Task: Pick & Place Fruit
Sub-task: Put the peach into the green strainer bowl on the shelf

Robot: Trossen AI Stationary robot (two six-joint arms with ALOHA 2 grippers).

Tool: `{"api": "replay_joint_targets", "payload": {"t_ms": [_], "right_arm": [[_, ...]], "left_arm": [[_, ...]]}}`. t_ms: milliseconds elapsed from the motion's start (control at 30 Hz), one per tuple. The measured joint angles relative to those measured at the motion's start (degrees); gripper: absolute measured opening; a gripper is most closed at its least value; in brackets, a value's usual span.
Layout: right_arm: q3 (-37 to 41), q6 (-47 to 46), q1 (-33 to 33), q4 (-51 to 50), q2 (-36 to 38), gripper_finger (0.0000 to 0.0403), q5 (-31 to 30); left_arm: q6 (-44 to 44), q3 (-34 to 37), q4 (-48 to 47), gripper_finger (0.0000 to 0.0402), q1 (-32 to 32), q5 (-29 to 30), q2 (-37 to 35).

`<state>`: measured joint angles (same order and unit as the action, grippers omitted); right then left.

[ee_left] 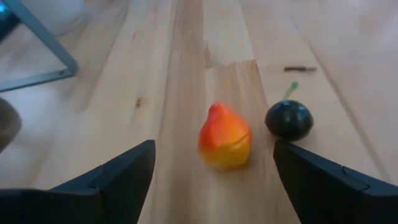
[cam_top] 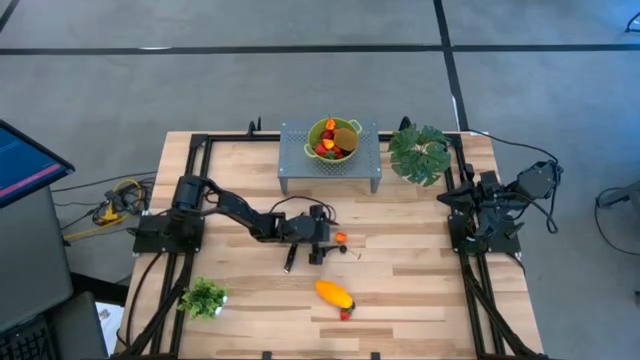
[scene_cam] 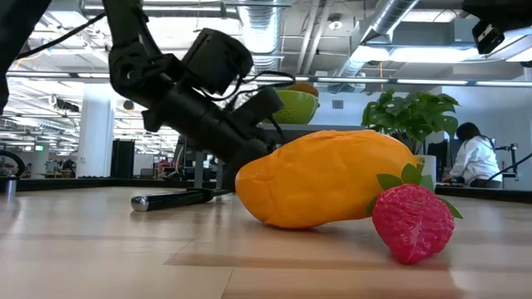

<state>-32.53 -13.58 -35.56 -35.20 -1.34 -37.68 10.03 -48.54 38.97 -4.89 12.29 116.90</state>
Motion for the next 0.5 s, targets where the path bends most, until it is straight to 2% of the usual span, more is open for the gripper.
{"api": "replay_joint_targets", "payload": {"t_ms": [233,500], "right_arm": [[0.0,0.0,0.0,0.0,0.0,0.0006,0.0],[0.0,0.0,0.0,0.0,0.0,0.0006,0.0]], "left_arm": [[-1.9,-4.4,0.9,0.0308,0.0,-2.3,4.7],[-3.6,-4.7,1.0,0.0290,-0.1,-2.8,5.2]]}}
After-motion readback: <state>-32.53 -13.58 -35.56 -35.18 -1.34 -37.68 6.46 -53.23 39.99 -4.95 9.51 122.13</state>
